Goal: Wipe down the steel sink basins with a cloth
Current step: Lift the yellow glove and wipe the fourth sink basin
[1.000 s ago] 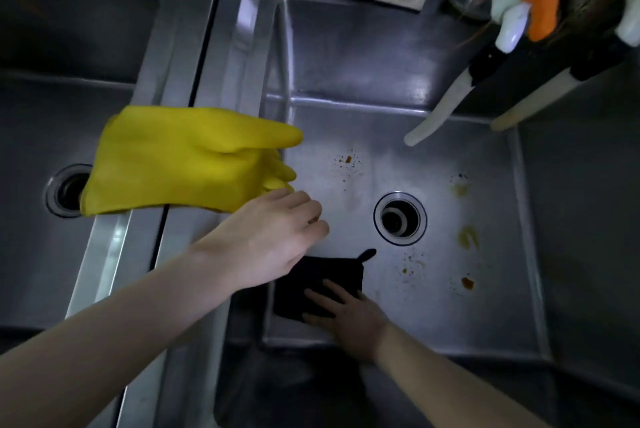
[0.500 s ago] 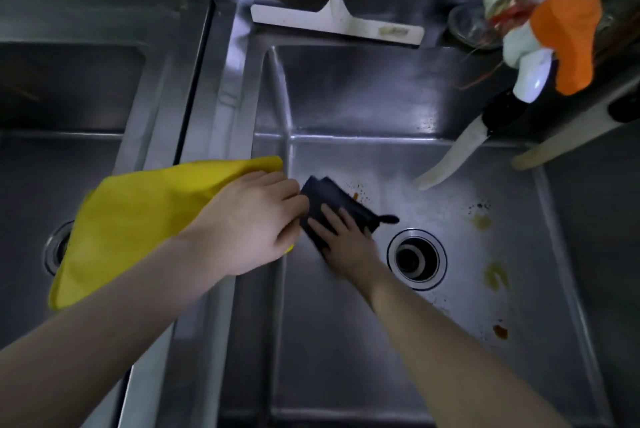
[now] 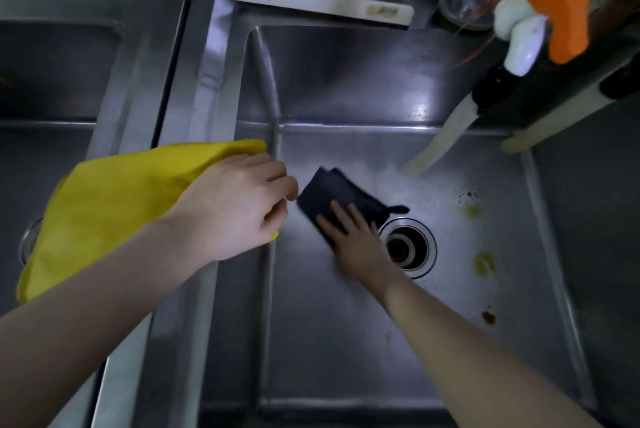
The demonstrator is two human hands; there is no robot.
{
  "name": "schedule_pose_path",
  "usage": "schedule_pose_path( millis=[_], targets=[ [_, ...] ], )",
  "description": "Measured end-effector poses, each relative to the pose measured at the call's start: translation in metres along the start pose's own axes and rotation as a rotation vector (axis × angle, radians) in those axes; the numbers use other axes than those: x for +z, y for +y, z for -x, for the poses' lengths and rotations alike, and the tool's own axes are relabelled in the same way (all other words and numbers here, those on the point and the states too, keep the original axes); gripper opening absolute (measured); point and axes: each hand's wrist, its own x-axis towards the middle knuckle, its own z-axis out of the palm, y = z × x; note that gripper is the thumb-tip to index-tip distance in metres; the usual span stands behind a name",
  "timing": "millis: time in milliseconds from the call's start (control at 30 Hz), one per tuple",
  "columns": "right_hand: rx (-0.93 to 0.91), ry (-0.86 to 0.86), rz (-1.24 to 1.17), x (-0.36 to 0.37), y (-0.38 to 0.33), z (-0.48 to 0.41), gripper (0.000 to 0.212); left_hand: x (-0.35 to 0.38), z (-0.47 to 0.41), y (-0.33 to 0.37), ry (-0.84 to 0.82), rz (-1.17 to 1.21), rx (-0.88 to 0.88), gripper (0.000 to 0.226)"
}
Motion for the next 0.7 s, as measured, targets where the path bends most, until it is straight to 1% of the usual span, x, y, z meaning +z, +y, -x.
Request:
schedule_pose_path(
  millis=[67, 167, 233, 333, 400, 433, 500, 567, 633, 700],
  targets=[
    [-0.103, -0.054, 0.006, 0.018, -0.011, 0.044, 0.074, -0.002, -0.001, 0.001, -0.011, -0.006, -0.022, 0.013],
    [-0.196, -0.196, -0.005, 0.039, -0.022, 0.103, 0.073, -0.008, -0.001, 0.007, -0.056, -0.050, -0.035, 0.013],
    [-0.217, -0.253, -0.017, 0.045, -0.025, 0.120, 0.067, -0.007, -0.001, 0.016, -0.132, -0.136, -0.028, 0.023],
    [-0.227, -0.216, -0.053, 0.037, -0.020, 0.107, 0.053, 0.001, -0.003, 0.042, -0.211, -0.187, -0.046, 0.034],
    [-0.197, -0.146, -0.067, 0.028, -0.017, 0.087, 0.052, 0.013, -0.005, 0.059, -0.221, -0.137, -0.081, 0.034],
    [-0.160, -0.102, -0.084, 0.022, -0.014, 0.074, 0.052, 0.021, -0.006, 0.065, -0.228, -0.094, -0.125, 0.034],
    [-0.096, -0.043, -0.094, 0.007, -0.008, 0.047, 0.054, 0.038, -0.005, 0.073, -0.253, -0.008, -0.243, 0.037],
    [-0.068, -0.066, -0.094, -0.006, -0.004, 0.027, 0.063, 0.057, -0.001, 0.075, -0.308, 0.011, -0.331, 0.042],
    [-0.053, -0.091, -0.077, -0.007, -0.006, 0.026, 0.072, 0.072, 0.003, 0.078, -0.336, 0.017, -0.387, 0.047],
    [-0.079, -0.095, -0.033, 0.000, -0.012, 0.043, 0.072, 0.083, 0.009, 0.085, -0.345, 0.049, -0.431, 0.049]
  ],
)
